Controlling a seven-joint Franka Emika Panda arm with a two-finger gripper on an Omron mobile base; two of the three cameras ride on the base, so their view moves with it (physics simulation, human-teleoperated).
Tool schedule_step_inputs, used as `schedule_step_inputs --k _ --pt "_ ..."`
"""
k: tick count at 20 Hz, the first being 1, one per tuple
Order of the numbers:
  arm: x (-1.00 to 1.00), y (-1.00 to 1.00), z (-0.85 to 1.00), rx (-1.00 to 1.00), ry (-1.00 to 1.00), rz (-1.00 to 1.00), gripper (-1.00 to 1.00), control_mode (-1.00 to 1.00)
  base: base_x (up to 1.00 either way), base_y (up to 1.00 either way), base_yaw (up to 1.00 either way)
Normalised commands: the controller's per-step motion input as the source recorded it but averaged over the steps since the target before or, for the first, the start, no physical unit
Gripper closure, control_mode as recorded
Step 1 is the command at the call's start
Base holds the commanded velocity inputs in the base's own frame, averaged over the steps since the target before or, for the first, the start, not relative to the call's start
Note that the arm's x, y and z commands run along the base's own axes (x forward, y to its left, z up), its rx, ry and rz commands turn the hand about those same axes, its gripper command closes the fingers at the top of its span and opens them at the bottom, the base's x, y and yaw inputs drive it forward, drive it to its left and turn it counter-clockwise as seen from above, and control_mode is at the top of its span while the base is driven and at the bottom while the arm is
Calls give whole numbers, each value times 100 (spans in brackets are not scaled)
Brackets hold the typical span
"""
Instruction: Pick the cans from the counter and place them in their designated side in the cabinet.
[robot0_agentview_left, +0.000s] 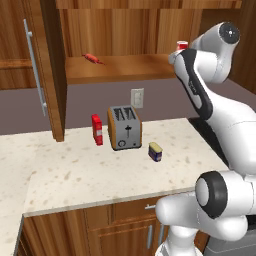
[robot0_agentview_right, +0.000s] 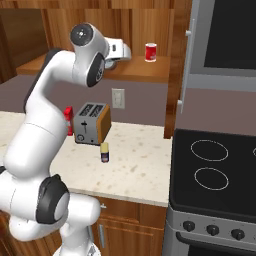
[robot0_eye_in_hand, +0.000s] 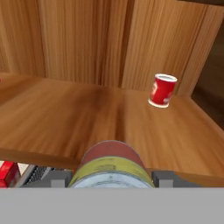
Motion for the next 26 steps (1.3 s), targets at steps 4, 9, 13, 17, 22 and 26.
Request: schedule_step_inputs --k 4,9,13,17,22,26 --pt "29 -4 0 0 1 -1 100 -100 0 0 0" --pt "27 -5 0 0 0 -1 100 -100 0 0 0" --pt "29 -5 0 0 0 -1 100 -100 0 0 0" --pt "32 -4 0 0 0 -1 100 -100 0 0 0" --pt "32 -6 0 0 0 0 100 -100 0 0 0" --pt "30 -8 0 0 0 0 100 -100 0 0 0"
